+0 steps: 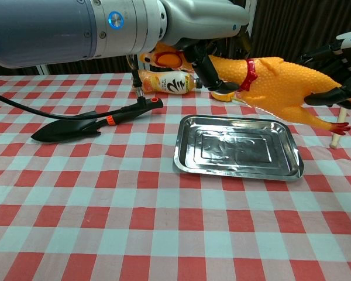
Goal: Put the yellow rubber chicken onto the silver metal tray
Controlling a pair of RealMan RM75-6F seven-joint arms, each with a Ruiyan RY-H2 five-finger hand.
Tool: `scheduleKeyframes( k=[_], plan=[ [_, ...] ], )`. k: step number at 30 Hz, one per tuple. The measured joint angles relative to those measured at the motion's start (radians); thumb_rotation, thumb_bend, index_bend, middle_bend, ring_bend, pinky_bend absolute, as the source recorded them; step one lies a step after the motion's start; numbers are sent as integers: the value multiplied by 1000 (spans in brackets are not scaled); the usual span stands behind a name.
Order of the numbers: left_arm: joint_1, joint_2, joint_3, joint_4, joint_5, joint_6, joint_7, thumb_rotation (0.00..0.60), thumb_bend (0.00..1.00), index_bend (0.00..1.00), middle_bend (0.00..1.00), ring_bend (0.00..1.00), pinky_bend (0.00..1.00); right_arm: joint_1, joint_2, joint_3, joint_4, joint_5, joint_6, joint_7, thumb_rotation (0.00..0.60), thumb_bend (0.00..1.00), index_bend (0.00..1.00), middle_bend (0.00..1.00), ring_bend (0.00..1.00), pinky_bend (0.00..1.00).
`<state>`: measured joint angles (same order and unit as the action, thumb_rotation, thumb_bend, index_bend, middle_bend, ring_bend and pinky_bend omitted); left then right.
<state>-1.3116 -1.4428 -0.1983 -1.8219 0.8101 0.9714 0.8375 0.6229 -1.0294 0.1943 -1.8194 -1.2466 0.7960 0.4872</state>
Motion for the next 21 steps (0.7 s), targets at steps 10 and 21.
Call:
scheduleKeyframes(
  k=[10, 21],
  plan=[
    [-9, -8, 6, 15, -1, -1, -10, 600, 687, 701, 689, 604, 690, -18, -16, 8, 2, 8, 41, -16, 600, 1000, 924, 800, 792, 870],
    [-8, -1, 2, 23, 18, 2, -35, 600, 686, 701, 690, 604, 690, -25, 32, -8, -8, -92, 13, 49, 600, 677, 167, 292, 221, 326]
  ],
)
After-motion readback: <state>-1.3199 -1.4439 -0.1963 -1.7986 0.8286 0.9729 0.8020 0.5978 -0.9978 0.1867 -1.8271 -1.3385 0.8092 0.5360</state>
